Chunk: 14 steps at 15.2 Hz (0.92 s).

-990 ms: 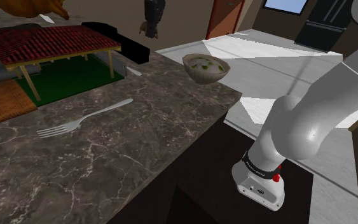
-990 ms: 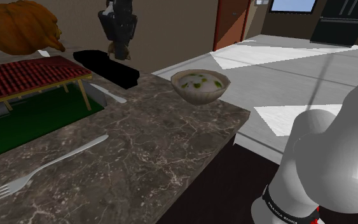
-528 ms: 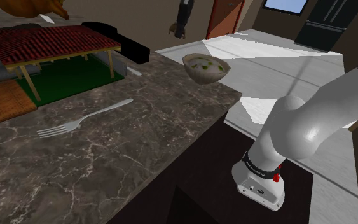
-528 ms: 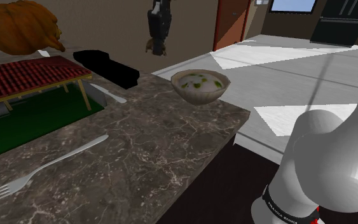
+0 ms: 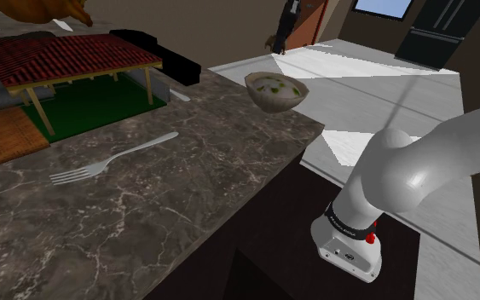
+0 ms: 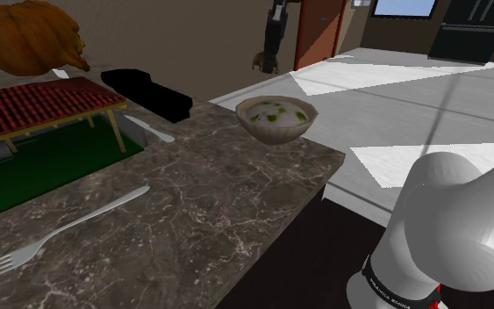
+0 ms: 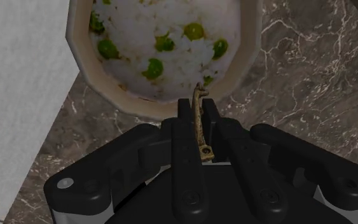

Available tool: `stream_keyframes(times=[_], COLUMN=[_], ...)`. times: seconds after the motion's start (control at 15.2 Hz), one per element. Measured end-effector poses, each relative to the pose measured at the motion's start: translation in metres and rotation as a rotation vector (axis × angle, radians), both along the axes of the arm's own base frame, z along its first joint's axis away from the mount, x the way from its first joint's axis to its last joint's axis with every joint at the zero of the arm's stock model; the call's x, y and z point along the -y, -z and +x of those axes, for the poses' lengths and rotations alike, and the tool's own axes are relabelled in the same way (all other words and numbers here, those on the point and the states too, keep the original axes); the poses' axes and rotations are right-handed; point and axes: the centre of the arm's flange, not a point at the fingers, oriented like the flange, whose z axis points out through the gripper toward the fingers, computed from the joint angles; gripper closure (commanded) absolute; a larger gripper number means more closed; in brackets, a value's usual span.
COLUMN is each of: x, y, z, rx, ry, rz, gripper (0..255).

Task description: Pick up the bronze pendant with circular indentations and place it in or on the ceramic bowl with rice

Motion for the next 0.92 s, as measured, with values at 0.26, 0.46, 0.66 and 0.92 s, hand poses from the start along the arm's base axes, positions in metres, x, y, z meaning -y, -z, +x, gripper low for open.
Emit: stream_keyframes(times=[0.26,0.46,0.66,0.92], x=[0.024,0.025,0.025,0.025], y=[0.011,0.027,0.044,0.061], z=[-0.013,-0.015,-0.014,-0.014], rx=[0.000,0.000,-0.001,-0.001], ry=[-0.001,-0.001,-0.001,-0.001], rz=[0.000,0.000,0.000,0.000], gripper=[255,255,255,255])
